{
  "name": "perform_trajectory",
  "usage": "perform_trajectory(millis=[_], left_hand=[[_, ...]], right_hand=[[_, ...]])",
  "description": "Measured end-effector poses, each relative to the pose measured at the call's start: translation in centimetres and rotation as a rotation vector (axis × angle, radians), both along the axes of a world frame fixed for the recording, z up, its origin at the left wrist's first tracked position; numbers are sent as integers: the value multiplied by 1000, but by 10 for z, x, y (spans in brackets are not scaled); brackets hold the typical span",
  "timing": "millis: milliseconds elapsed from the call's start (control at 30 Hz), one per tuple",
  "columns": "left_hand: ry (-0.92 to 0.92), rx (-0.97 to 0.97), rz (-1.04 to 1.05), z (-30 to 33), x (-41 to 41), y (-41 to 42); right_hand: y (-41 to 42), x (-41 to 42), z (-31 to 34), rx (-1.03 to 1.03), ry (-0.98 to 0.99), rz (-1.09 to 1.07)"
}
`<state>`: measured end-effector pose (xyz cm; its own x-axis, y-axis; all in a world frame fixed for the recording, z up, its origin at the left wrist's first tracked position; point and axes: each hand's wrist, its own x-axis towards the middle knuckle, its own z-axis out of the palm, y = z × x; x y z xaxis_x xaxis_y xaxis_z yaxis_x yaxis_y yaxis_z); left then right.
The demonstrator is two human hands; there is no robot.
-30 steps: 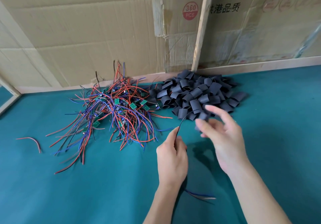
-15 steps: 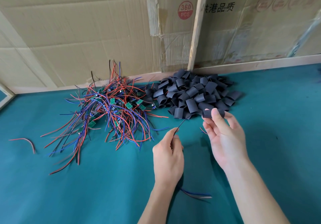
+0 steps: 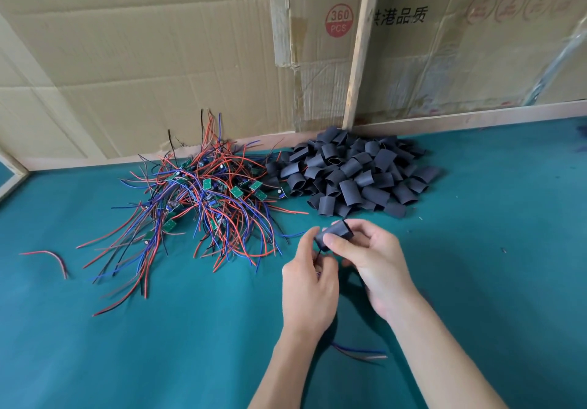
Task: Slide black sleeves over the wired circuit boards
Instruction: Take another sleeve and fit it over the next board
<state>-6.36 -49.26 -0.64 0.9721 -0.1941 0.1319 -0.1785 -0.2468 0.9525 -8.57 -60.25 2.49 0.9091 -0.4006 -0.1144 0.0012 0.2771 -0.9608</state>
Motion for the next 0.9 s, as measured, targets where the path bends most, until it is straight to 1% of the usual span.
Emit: perform_trajectory(millis=[100,233,300,400,500,667,767,900], left_hand=[[-4,-30,-51,4,-4,1],[-34,-83,-85,8,-7,3],[-32,-95,-90,8,-8,6],[14,-125,-63,8,-7,10],[73,-197,-55,7,-6,12],[94,-145,-88,5,-8,9],[116,-188,-84,6,-6,9],[105,-187,-50,6,-3,10]], right_hand=[[0,-1,0,-49,7,1],[3,-2,-2,-159,29,57],[5,-1,-4,-182,25,53],[0,0,-5,-146,7,-36],[-13,1,-6,-43,-14,-130],[-27,0,-6,38,-44,-204],[-26,1,-8,-16,-20,-187],[-26,4,-8,-116,18,-143]])
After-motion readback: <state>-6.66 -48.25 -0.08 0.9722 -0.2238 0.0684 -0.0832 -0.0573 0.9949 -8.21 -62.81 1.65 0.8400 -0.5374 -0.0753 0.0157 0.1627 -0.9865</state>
